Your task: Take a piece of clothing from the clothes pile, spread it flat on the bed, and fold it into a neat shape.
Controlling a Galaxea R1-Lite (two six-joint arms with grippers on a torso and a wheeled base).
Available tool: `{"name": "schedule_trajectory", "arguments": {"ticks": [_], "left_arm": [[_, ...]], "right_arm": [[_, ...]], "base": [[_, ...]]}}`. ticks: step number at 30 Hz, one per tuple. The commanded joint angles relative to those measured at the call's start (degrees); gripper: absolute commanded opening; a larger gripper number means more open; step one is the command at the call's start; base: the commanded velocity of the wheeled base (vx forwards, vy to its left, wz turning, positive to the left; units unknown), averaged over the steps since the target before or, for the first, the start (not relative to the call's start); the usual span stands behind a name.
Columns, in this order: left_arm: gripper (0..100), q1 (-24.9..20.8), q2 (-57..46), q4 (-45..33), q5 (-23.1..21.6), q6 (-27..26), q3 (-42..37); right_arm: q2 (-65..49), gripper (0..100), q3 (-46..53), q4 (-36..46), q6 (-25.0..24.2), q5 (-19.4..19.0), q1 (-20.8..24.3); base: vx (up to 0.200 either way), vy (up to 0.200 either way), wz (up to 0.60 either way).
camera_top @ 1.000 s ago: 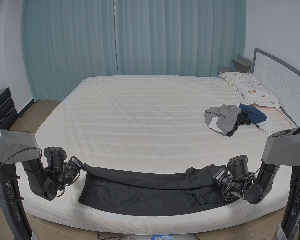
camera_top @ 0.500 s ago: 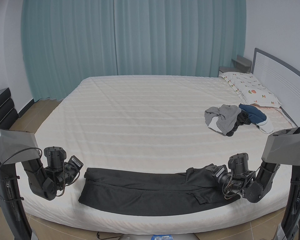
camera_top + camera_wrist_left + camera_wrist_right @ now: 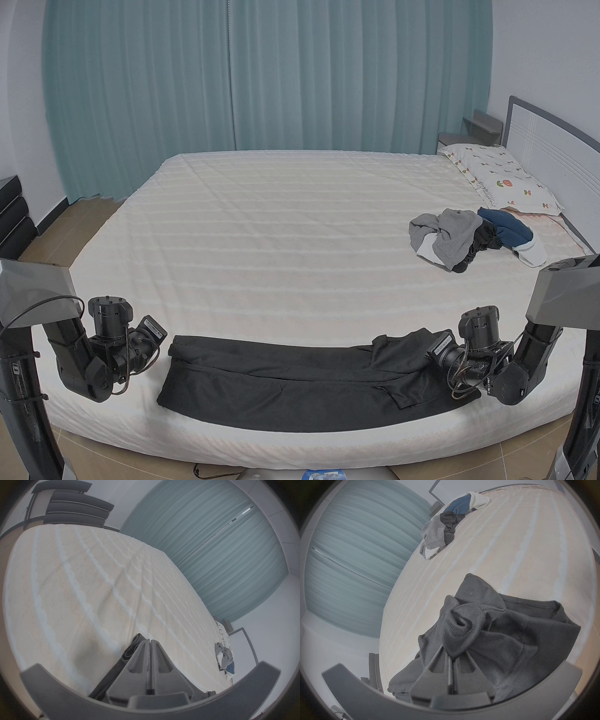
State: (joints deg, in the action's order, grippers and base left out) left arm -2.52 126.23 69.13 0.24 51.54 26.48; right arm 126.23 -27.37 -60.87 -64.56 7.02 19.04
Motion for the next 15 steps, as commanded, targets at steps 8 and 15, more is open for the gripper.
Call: {"name": "schedule_trajectory", "arguments": {"ticks": [8, 15], "left_arm": [[0, 1.6, 0.3, -5.2, -3.9, -4.3, -0.2], [0, 1.7, 1.0, -6.6, -5.9, -5.8, 0.0]], "right_arm": [[-1.2, 0, 2.3, 0.1, 0.3, -0.1, -0.1], [-1.2, 0, 2.3, 0.1, 0.3, -0.1, 0.0]], "base": [[0.0, 0.0, 0.0], [0.0, 0.0, 0.0]]}}
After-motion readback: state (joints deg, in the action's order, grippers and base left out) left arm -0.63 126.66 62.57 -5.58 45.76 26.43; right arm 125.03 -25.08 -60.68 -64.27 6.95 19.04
